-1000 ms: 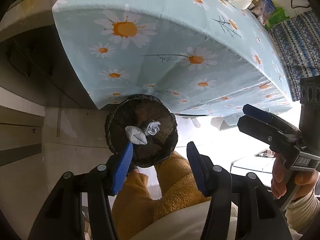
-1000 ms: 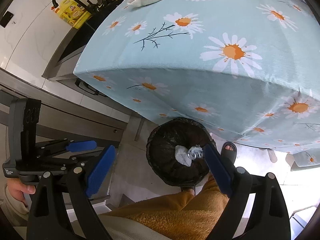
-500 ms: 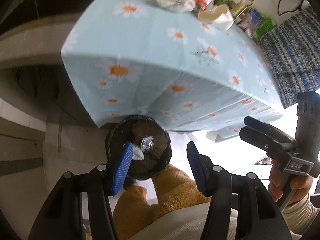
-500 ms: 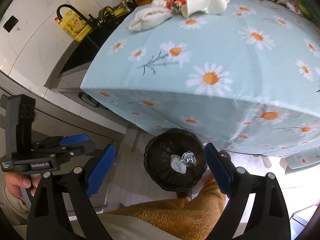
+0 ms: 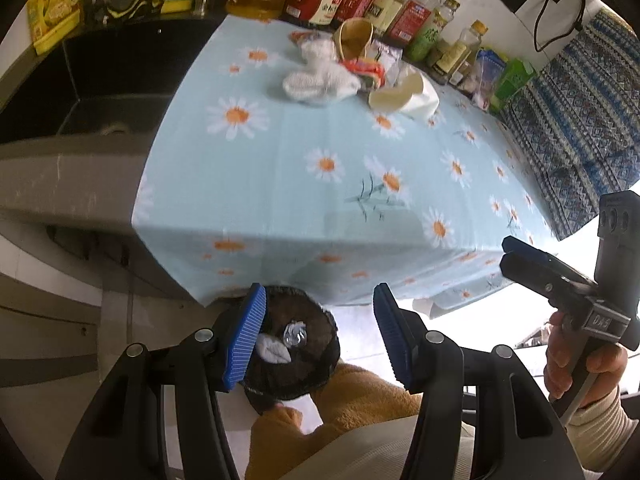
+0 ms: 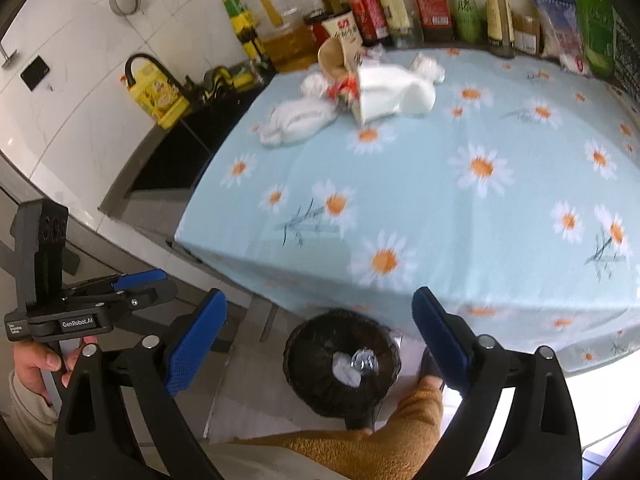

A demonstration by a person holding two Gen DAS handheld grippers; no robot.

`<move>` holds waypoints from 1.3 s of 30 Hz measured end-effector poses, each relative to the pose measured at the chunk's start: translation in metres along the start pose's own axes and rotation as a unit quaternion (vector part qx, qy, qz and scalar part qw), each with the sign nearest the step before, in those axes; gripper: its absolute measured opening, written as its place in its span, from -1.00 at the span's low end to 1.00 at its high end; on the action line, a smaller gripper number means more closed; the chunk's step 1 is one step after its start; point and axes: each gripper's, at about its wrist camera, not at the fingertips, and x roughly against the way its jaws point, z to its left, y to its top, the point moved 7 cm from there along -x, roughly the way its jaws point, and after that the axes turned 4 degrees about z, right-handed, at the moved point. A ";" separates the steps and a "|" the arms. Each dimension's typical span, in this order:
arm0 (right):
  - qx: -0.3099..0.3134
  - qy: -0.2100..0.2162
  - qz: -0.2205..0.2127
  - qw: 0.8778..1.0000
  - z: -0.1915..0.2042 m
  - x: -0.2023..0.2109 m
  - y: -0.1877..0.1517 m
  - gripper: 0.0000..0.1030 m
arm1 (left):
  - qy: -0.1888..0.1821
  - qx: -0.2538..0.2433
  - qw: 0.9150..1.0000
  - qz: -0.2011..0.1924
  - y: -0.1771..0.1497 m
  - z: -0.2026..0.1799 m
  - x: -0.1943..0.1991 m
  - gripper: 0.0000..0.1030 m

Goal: Collect trash
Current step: 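Raise both open tools back over the counter, then close the right tool on the white paper cup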

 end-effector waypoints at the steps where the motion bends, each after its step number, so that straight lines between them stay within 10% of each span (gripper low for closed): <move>1: 0.001 -0.001 -0.003 1.000 -0.003 0.001 0.004 0.81 | 0.001 0.000 1.000 -0.002 0.004 -0.002 0.001 0.05; 15: 0.034 -0.003 -0.031 0.999 -0.045 0.005 0.100 0.91 | 0.024 0.012 0.999 -0.027 0.054 -0.023 -0.002 0.05; 39: 0.053 0.013 0.043 0.998 -0.085 -0.100 0.184 0.91 | 0.079 0.075 0.994 -0.016 0.087 -0.029 -0.015 0.27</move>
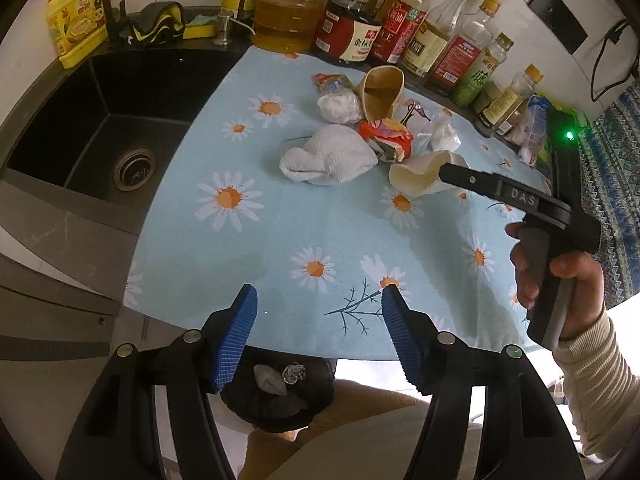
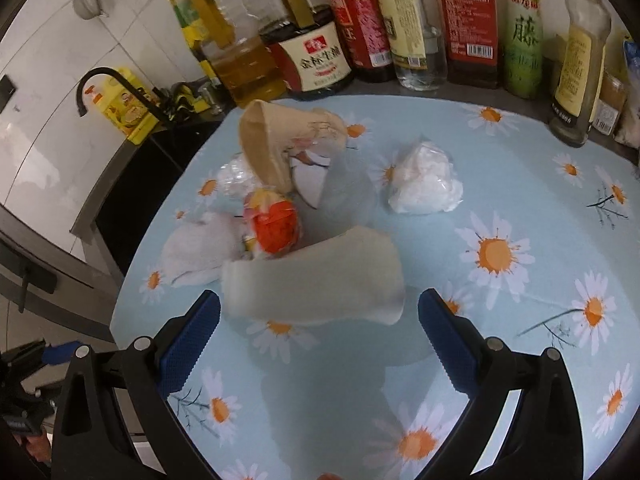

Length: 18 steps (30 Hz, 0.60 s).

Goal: Collect trash
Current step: 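Close the right tool on the white paper cup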

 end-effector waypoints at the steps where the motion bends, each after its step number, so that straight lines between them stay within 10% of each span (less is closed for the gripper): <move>1: -0.002 0.001 0.003 1.000 -0.002 -0.003 0.001 0.91 | 0.002 0.002 1.000 0.001 0.000 0.000 -0.002 0.33; 18: 0.017 0.024 0.029 0.999 -0.003 -0.021 0.011 0.67 | -0.001 -0.007 1.000 0.016 0.022 -0.018 -0.022 0.34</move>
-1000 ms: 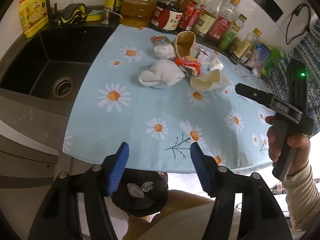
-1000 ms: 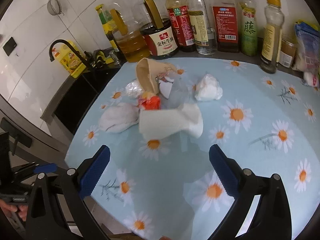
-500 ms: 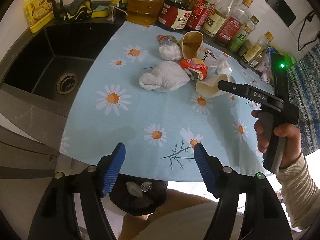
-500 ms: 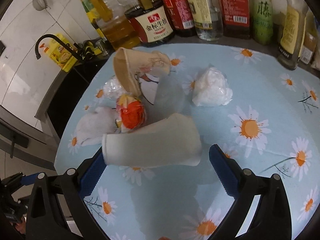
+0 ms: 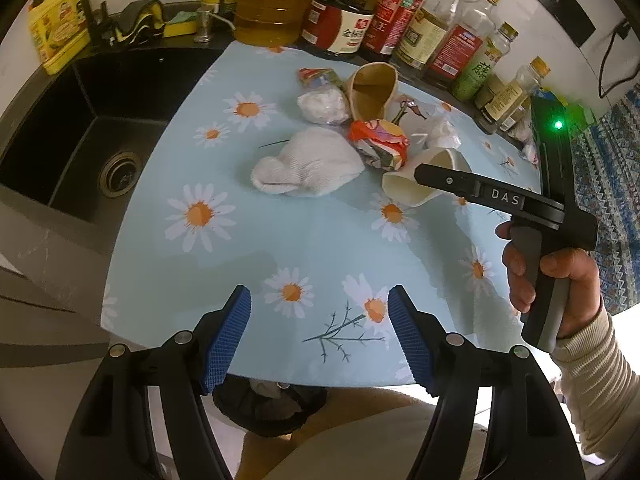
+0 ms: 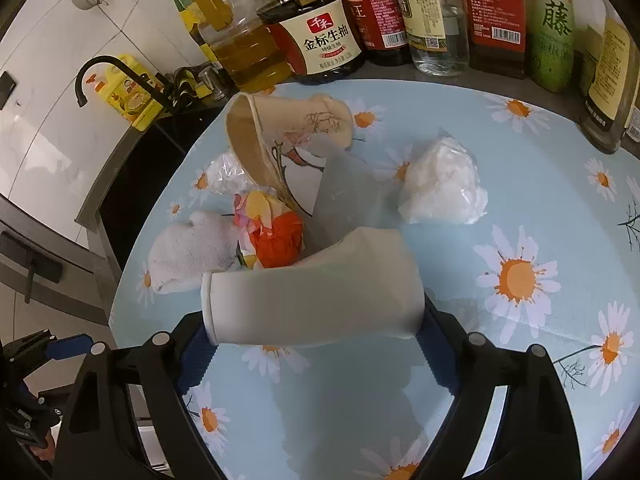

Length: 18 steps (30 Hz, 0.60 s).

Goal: Collect trash
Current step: 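Close the right tool on the white paper cup, then close the left tool on the white knit cloth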

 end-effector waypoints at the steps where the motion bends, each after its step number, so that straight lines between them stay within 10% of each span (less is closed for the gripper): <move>1: -0.001 0.001 -0.001 1.000 0.000 0.000 0.000 0.67 | -0.001 -0.001 1.000 0.001 0.001 -0.001 -0.001 0.34; 18: -0.029 -0.001 -0.028 0.999 -0.012 0.035 -0.011 0.67 | 0.002 -0.033 0.999 0.009 0.035 0.001 -0.016 0.34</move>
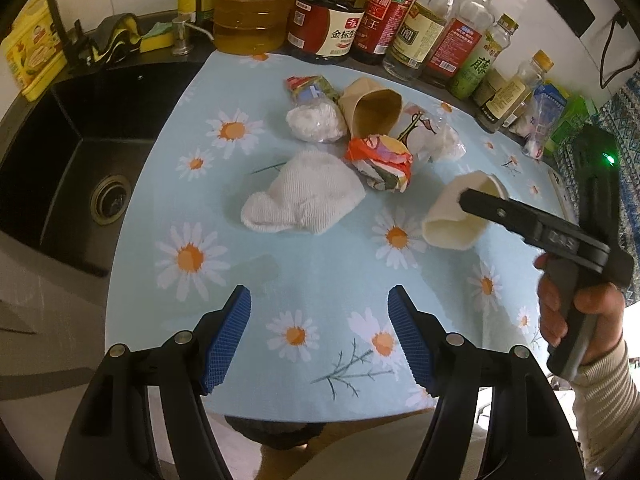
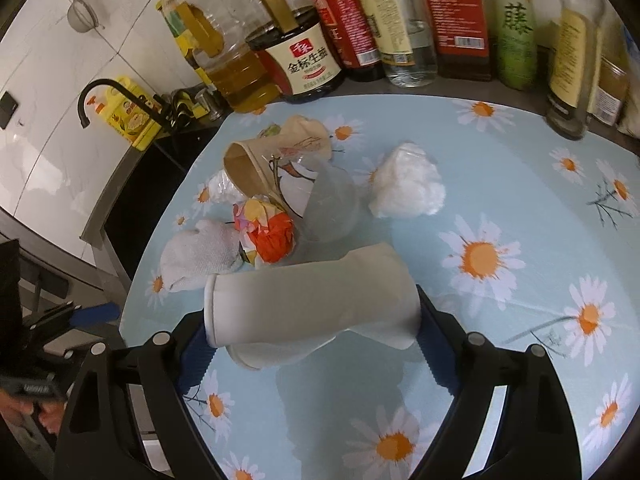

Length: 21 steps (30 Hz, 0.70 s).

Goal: Collect trash
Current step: 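Close the left tool on the white knit cloth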

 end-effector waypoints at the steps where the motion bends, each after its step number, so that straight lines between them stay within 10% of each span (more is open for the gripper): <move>1: -0.003 -0.001 -0.002 1.000 -0.001 0.003 -0.001 0.67 | 0.001 -0.003 1.000 0.001 0.003 0.000 -0.001 0.34; 21: -0.089 -0.037 -0.036 0.995 -0.040 0.055 -0.058 0.67 | 0.038 -0.075 0.996 0.019 0.058 -0.010 -0.043 0.35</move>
